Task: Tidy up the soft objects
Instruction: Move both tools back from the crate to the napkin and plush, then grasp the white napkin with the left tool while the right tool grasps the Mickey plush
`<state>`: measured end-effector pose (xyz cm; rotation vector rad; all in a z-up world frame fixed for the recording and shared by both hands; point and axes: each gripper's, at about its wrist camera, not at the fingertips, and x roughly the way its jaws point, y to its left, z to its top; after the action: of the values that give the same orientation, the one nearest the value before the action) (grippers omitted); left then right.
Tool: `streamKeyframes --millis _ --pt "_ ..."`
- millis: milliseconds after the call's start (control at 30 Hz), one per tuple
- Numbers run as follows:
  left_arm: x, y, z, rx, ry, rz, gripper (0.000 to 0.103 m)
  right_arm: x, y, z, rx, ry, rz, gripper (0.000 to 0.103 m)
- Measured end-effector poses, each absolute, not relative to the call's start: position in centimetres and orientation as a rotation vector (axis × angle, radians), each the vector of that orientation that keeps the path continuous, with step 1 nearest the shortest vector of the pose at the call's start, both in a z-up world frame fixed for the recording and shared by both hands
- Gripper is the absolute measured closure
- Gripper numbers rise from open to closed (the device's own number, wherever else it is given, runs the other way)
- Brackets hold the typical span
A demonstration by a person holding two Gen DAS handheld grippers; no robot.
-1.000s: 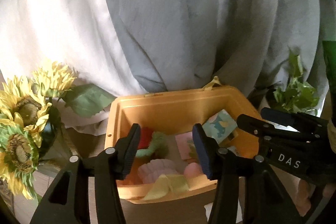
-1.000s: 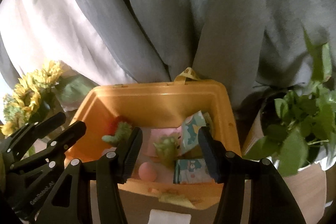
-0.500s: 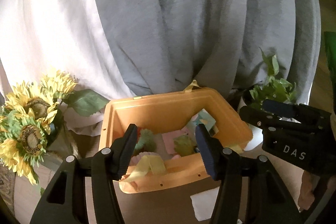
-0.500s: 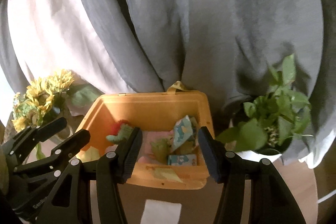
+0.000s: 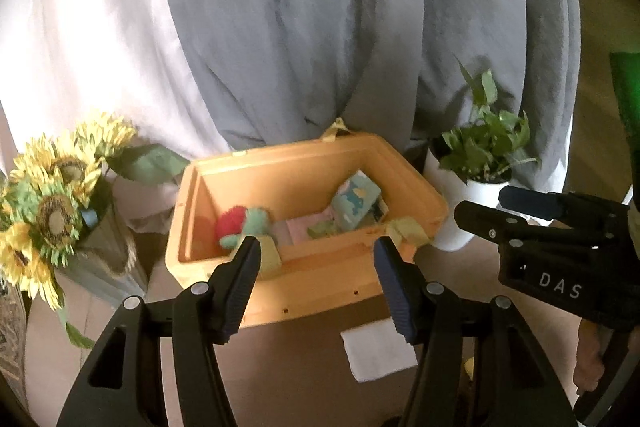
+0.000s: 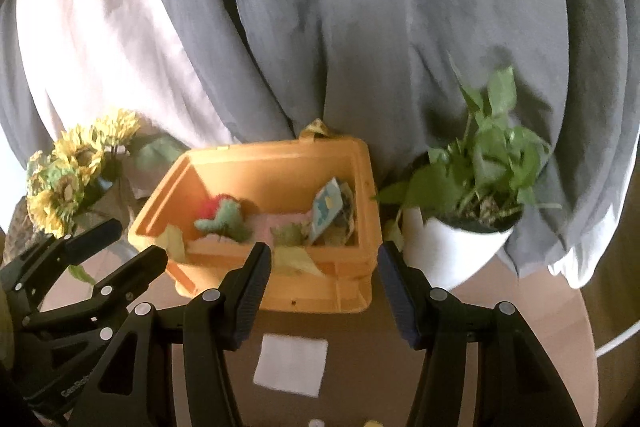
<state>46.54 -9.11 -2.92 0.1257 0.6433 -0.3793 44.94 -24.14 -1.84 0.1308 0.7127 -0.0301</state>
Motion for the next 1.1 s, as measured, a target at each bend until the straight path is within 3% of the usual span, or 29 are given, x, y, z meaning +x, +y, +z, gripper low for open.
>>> streamKeyframes --millis 600,1100 --pt "44.4 -10.7 -7.8 0.184 0.778 -0.462 0.044 40.9 -25.0 -7.6 0.217 0.875 -0.096 0.046" --pt "44.3 -11.9 -9.6 0.252 0.806 -0.634 0.044 35.9 -25.4 -10.2 0.410 0.891 -0.304 0.046"
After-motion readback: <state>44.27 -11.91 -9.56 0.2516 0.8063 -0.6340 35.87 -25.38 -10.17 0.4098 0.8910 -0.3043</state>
